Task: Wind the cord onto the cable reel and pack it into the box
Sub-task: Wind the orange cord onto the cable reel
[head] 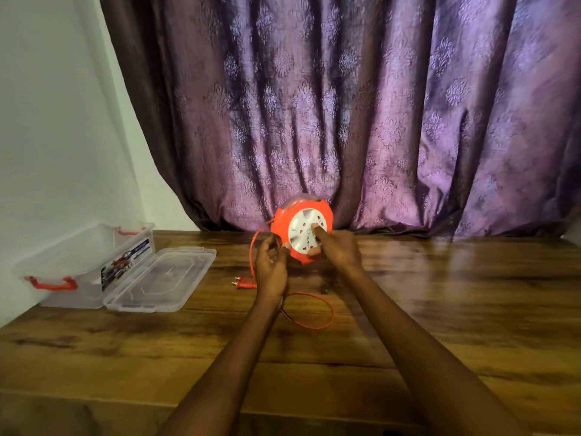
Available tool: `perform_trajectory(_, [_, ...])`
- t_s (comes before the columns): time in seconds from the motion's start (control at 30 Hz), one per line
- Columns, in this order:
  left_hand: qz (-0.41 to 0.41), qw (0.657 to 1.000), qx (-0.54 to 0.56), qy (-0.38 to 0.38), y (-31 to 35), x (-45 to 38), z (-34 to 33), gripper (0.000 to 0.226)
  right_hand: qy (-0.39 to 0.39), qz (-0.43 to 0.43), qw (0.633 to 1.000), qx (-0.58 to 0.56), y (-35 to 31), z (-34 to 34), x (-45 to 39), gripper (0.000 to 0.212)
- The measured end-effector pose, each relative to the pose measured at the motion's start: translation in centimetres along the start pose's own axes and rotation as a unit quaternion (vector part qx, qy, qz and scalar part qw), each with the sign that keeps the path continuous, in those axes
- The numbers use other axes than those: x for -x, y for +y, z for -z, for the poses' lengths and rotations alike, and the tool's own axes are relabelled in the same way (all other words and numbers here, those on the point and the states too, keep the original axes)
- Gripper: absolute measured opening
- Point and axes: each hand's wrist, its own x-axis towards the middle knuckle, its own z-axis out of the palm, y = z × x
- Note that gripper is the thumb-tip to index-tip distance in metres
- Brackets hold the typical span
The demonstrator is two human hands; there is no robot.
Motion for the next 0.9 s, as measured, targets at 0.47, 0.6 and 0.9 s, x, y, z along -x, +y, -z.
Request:
perform_trajectory(0.47, [0.089,0.993,0.031,-0.075,1.0,0.4,-0.1,0.033,-0.062,0.501,0.578,0.641,-0.4,5.0,-1.3,0.064])
perform_trajectory(0.6, [0.055,0.993,0.029,-0.099,0.9,0.7,-0.8,0.022,-0.005,0.487,0.584,0.650,0.3,4.8,-1.4,0.062])
perform_trajectory(0.9, [-0.017,0.997,-0.020,-0.074,0.3,1.2,-1.5,0.031,0.005,-0.088,0.987,-0.133,-1.6,0.0,0.6,0.045])
